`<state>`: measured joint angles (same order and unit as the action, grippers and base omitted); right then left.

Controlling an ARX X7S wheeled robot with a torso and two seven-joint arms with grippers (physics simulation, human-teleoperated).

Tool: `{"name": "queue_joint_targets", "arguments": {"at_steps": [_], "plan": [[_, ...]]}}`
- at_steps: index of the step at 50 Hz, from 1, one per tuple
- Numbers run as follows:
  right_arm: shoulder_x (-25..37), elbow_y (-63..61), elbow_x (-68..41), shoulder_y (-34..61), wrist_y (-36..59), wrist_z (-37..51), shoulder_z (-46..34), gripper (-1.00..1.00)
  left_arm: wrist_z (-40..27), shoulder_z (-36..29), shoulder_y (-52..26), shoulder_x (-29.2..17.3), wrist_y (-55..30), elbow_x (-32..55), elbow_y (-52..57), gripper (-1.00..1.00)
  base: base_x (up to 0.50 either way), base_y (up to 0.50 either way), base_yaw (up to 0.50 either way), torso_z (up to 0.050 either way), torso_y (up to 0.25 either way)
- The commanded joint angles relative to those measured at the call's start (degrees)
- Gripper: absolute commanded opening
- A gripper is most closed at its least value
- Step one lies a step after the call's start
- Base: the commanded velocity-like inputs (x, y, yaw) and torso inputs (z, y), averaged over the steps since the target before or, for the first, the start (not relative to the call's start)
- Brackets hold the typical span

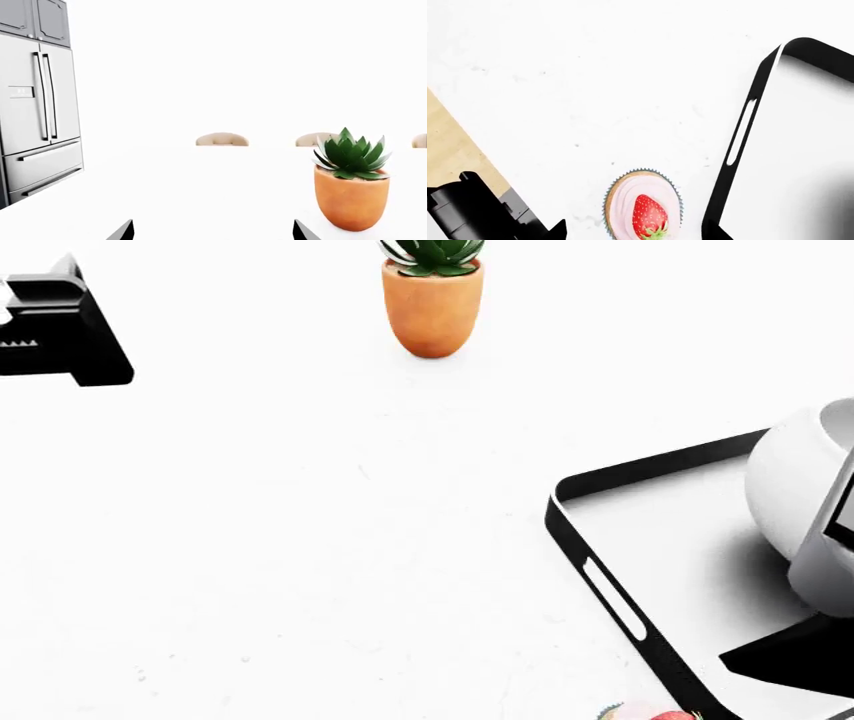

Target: Pick up the bowl with cake and place it on the tray. Pick up the cupcake and place it on the tray.

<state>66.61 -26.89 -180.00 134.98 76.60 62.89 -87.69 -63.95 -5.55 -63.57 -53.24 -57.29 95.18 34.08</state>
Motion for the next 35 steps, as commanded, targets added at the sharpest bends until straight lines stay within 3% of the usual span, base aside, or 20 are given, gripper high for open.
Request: {"name": "queue_joint_targets", "arguments": {"at_steps": [1,35], "plan": [[-0.3,1.2,0.0,0.0,0.1,1.0,0.1,1.0,0.0,-0.1,0.1,-0.1,0.2,0.1,0.1,1.0,0.0,0.0,0.0,0.0,0.0],[1.8,0.9,2.4,-2.6,-0.4,3.0,0.6,1.0,0.2,-0.7,0.3,-0.3,0.7,-0.2,0.5,1.0,0.0,0.0,0.0,0.0,0.0]]}}
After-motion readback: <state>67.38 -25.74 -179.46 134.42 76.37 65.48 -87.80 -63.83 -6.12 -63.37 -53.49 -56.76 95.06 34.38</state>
